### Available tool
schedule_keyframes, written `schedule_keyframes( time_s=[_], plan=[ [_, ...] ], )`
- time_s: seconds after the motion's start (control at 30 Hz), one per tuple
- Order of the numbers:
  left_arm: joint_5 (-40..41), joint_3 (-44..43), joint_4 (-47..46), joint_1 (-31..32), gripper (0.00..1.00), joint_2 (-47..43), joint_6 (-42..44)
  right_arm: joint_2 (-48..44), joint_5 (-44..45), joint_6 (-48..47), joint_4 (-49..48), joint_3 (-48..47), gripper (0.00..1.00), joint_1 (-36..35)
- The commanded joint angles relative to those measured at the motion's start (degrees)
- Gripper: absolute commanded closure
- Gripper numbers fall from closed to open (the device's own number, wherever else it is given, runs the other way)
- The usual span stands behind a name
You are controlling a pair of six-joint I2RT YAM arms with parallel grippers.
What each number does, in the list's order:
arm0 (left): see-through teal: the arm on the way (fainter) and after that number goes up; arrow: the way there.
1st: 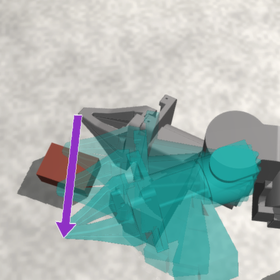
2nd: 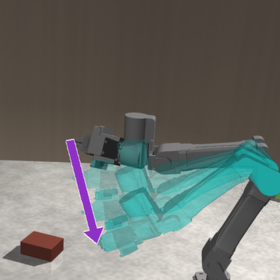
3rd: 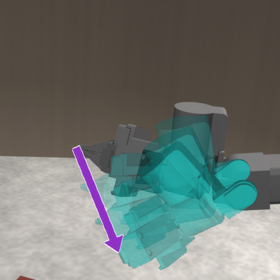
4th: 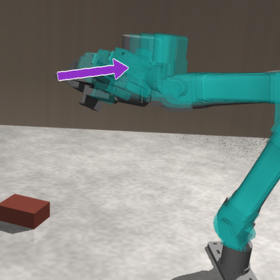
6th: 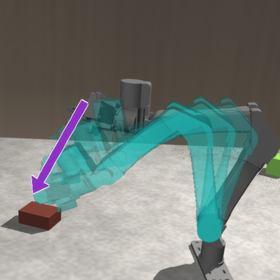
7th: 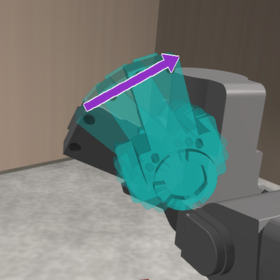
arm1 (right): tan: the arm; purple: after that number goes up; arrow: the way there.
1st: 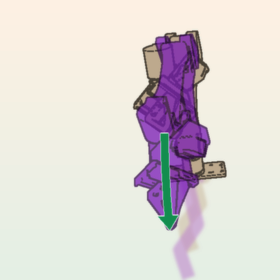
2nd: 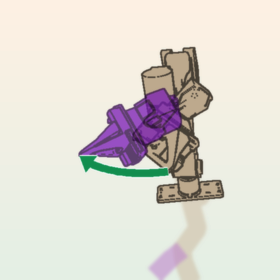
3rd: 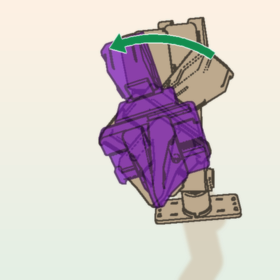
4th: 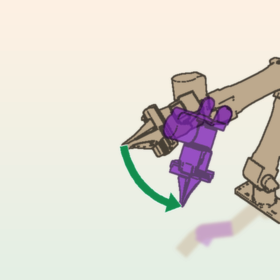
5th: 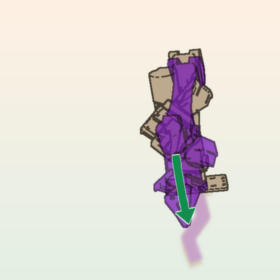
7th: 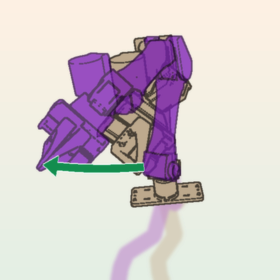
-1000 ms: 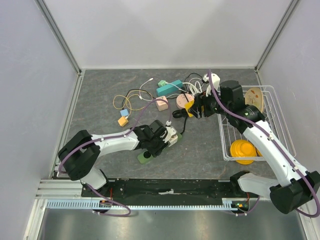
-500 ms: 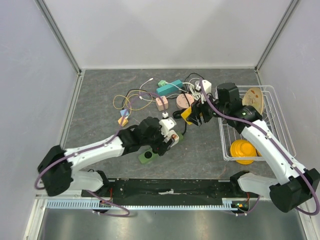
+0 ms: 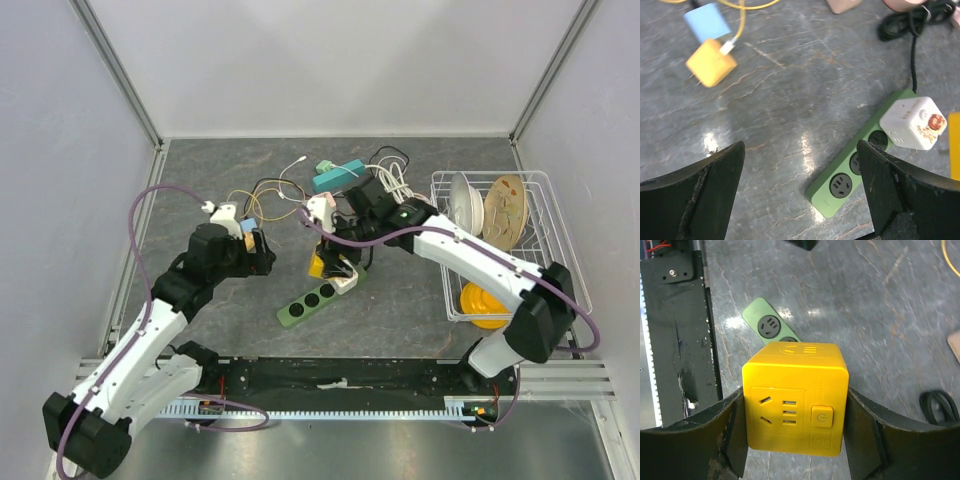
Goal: Insert the plug
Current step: Adjust the plug.
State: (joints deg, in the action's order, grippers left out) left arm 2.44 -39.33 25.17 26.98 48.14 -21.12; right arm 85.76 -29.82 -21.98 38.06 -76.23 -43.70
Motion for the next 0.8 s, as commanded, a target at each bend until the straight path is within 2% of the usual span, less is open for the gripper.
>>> schedule_keyframes(
  time_s=[0.0, 0.17, 0.43, 0.63, 0.77],
  plan=[
    [-2.2, 1.4, 7.6, -5.5, 0.01, -3.1, -5.5, 5.3, -4.6, -5.9, 1.7, -7.1, 1.00, -3.5],
    [-4.4, 3.3, 10.6, -8.3, 0.02, -4.4, -7.8, 10.4, -0.5, -12.5, 5.6, -12.4, 1.00, -9.6],
    [-4.3, 3.3, 12.4, -8.6, 0.03, -8.0, -9.5, 17.9, 7.5, -17.3, 9.0, -14.4, 1.00, -16.7],
    [-7.2, 6.1, 11.3, -8.6, 0.05, -8.9, -14.5, 19.8, 8.6, -19.5, 9.7, -13.9, 1.00, -17.3],
    [-12.3, 9.5, 7.5, -8.5, 0.07, -9.2, -17.3, 20.8, 8.2, -20.5, 9.7, -13.9, 1.00, -17.4]
  ],
)
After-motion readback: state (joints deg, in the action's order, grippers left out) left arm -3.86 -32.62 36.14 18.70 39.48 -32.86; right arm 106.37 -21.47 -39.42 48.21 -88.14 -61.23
